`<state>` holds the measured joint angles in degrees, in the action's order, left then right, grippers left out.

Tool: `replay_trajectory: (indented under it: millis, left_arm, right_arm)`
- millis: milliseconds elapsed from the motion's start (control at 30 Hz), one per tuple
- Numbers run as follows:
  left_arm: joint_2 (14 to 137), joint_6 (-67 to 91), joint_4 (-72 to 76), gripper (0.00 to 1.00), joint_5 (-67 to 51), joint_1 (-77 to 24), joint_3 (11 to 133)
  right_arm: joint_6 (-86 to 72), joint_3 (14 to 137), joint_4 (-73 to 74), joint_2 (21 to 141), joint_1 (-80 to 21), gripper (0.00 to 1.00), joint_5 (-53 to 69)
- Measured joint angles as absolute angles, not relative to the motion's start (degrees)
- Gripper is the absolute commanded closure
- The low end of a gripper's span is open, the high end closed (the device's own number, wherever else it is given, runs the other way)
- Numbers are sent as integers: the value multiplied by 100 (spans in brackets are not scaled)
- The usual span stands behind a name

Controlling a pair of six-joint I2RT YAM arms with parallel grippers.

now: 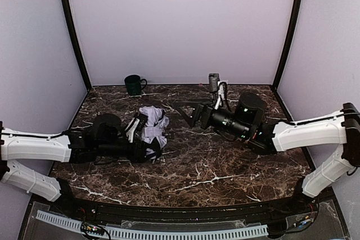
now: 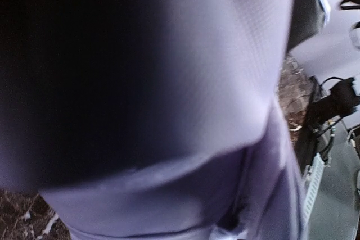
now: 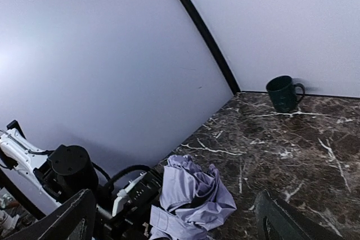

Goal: Put away the umbrella

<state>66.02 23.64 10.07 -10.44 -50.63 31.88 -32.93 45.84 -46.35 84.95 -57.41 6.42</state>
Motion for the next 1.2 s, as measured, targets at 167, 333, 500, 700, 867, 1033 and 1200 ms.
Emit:
replay_trajectory:
  millis: [167,333,500,700,867,1033,1200]
  left_arm:
    - [7870,2869,172,60,-884,-5054,3732]
    - [8683,3236,148,48,-1197,-5052,3894]
    - [9395,3398,-47,32,-1426,-5024,4534]
    - [9686,3437,-198,10,-1511,-4969,4928]
    - [9596,3472,-316,1,-1509,-4971,4947]
    - [9349,3468,-403,1,-1601,-4971,4947]
    - [8794,3262,-652,1,-1538,-4941,5035]
  right_arm:
    - [-3092,4580,-3052,7520,-5693,1,-561]
    - [-2982,4565,-1914,7168,-5693,1,-1096]
    - [-2943,4440,-1531,7078,-5693,1,-1229]
    - [-2897,4427,-1380,7078,-5693,1,-1164]
    - [-2818,4431,-1361,7078,-5693,1,-1074]
    - [-2716,4499,-1236,7081,-5693,1,-1033]
    - [-2689,4630,-941,7050,-5627,1,-1068]
